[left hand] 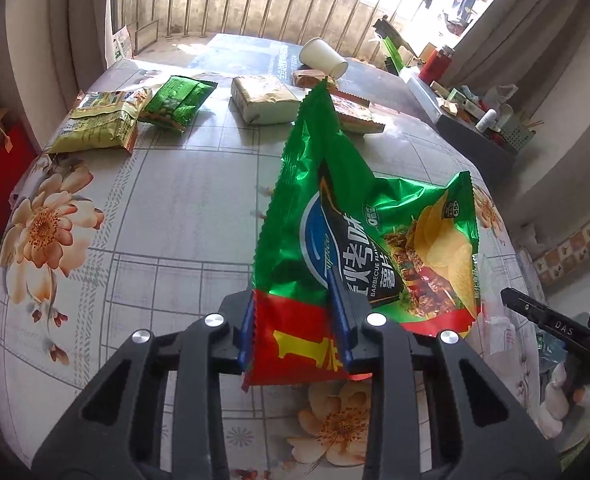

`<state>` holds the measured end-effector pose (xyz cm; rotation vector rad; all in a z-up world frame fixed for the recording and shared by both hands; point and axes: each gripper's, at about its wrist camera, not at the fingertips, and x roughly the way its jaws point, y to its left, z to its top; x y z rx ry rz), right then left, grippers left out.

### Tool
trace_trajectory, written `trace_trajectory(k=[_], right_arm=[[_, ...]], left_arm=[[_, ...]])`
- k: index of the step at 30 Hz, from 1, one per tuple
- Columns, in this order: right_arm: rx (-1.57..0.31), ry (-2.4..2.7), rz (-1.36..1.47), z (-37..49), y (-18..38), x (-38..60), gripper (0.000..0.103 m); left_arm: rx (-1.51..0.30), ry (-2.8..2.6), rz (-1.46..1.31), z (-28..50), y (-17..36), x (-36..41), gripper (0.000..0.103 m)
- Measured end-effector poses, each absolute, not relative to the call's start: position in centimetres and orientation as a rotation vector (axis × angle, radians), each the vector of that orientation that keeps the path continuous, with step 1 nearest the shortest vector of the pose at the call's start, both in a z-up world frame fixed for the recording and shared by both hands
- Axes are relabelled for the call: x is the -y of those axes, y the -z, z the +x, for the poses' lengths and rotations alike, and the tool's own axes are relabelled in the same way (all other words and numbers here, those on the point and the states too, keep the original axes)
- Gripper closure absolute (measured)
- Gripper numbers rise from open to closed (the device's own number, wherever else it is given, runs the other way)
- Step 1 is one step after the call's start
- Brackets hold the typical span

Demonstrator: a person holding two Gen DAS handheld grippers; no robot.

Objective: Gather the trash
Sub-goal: 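Grasp the green chip bag with the left tool while the right tool grasps the clear plastic bag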

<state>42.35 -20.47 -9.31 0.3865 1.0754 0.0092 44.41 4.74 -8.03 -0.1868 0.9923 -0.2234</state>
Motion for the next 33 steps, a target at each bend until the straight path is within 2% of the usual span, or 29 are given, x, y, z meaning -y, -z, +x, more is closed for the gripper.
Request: trace_trajectory(k=[1,4,15,19,24,25,27,28,29,32,33], right_arm=[[-1.082,-0.017,0.397,41.6,9.3,20.4,0.089],[-1.094,-0.035,0.407,38.8,9.2,20.1,0.091],[-1.043,-0.001,0.569,22.3,9.0,21.5,0.091],[-1.004,0.02,0.624,16.9,9.2,21.7,0.091],[-0.978,0.015,0.55,13.4,8.0,21.7,0.09],[-0.963,-0.001,0.525,13.0,7.4,21.7,0.086],[-0.916,-0.046,0.439,12.4,5.8,21.3,0.065],[-0.887,-0.076,0.38,12.4,5.0,20.7,0.047],[-0.86,-0.119,0.313,12.2,4.1,19.9,0.04],[-0.835,-0.255,0.104,12.3,2.4,16.5,0.024],[-0.836,-0.281,0.027,12.1,2.3,15.3,0.023]], left_arm=[[-0.991,0.233,-0.173,43.4,7.7,-4.6,0.077],[-0.992,0.268,-0.148,39.6,7.0,-4.3,0.08],[-0.988,0.257,-0.304,22.3,7.0,-7.3,0.08],[-1.008,0.205,-0.459,17.9,8.5,-8.8,0.08],[-0.992,0.152,-0.461,14.7,9.5,-8.7,0.079],[-0.987,0.15,-0.459,14.2,9.4,-8.7,0.079],[-0.98,0.149,-0.448,13.6,9.3,-8.5,0.079],[-0.977,0.15,-0.438,13.4,9.2,-8.5,0.079],[-0.977,0.152,-0.428,13.3,9.2,-8.5,0.079],[-0.982,0.159,-0.428,13.3,9.2,-8.5,0.079],[-0.98,0.158,-0.427,13.2,9.1,-8.5,0.079]])
